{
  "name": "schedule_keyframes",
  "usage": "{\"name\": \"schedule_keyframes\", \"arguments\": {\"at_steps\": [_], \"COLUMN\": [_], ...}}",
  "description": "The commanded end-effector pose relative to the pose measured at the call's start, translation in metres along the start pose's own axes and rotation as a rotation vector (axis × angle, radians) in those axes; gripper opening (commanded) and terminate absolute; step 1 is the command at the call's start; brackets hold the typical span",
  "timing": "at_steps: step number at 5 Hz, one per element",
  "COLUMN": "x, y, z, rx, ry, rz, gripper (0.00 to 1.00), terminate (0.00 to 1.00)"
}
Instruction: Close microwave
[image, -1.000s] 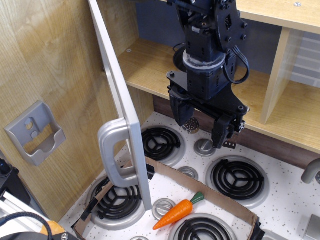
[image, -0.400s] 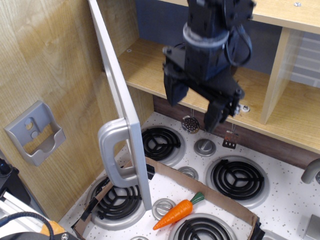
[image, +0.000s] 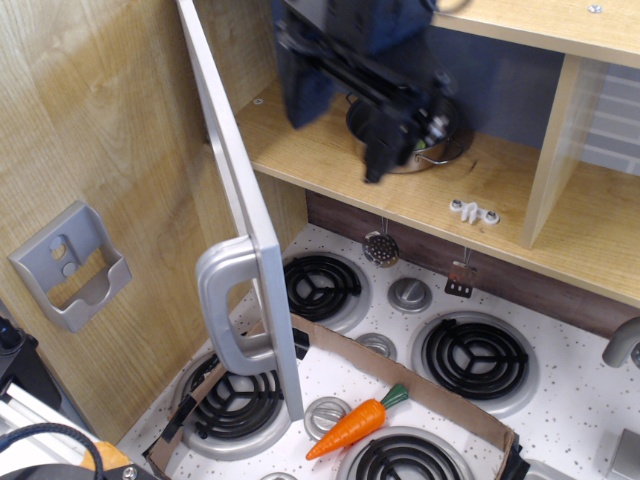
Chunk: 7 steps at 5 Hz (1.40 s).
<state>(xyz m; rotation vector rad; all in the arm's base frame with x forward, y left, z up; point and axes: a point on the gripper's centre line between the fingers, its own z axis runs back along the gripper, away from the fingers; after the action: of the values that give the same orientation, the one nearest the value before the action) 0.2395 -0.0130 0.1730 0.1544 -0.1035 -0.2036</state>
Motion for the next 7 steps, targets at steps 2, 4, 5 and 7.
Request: {"name": "schedule_keyframes", "arguments": {"at_steps": [2, 4, 5, 7], "x": [-0.043, -0.070, -0.072, -0.049], "y": [0.039, 0.065, 0.068, 0.062], "z": [0.045, 0.011, -0.007, -0.026], "rx": [0.056, 0.064, 0.049, 0.053], "ry": [-0.016, 0.019, 0.023, -0.110], "rz": [-0.002, -0.026, -0.028, -0.063], "gripper": [1.00, 1.00, 1.00, 1.00], "terminate": [0.00, 0.00, 0.00, 0.00]}}
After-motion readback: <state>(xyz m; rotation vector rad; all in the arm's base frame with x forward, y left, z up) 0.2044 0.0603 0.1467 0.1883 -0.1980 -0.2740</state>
